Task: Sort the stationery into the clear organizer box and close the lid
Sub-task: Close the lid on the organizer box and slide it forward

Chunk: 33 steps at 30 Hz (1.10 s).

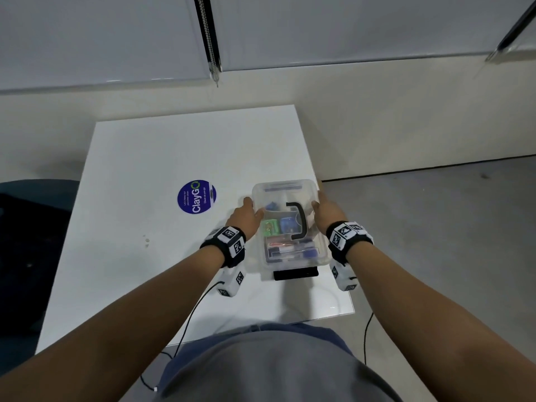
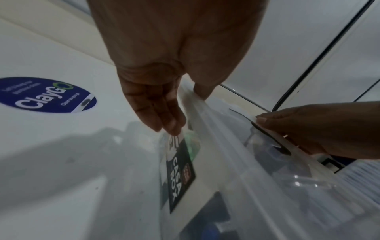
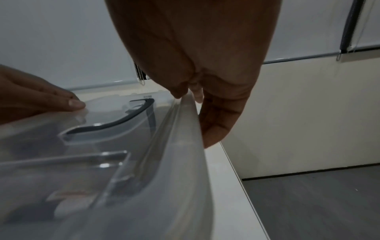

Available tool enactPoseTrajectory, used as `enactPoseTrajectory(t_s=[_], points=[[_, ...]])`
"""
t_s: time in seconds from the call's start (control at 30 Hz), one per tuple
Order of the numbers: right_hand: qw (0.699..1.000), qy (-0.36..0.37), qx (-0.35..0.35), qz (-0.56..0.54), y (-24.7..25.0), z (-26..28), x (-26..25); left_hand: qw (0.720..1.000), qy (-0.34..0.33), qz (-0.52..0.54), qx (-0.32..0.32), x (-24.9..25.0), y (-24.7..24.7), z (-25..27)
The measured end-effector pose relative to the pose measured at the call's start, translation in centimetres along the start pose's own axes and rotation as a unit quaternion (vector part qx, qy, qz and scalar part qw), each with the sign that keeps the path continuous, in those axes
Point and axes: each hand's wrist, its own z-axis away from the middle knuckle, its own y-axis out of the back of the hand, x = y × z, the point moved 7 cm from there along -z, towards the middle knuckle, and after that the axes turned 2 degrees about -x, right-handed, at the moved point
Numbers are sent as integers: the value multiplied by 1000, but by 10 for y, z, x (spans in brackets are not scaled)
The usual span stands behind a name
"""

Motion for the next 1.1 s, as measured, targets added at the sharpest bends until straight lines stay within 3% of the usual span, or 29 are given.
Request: enactPoseTrajectory(t_s=[0.17, 0.27, 0.33, 0.5, 0.6, 0.73, 0.83, 0.93, 1.1], points=[[999, 25, -25, 14, 1, 0, -8, 999, 17, -32, -28, 2, 15, -9], [995, 90, -37, 18, -1, -4, -39, 993, -23, -117, 20, 4, 44, -8], [986, 148, -65, 43, -15, -6, -72, 994, -34, -101, 38, -4, 57, -7], [965, 240, -98, 40, -52, 1, -140, 993, 112, 39, -17, -83, 54, 4], [972, 219, -52, 68, -54, 0, -147, 989, 132, 63, 0, -113, 53, 15], [991, 101, 11, 87, -41, -6, -116, 983, 152, 74, 66, -124, 71, 27], [996, -16, -75, -47, -55, -10, -80, 979, 161, 60, 107, -136, 84, 34], [972, -42, -183, -138, -80, 3, -75, 969, 193, 78, 134, -152, 88, 41], [976, -37, -110, -182, -86, 9, -92, 960, 229, 77, 139, -158, 97, 52]])
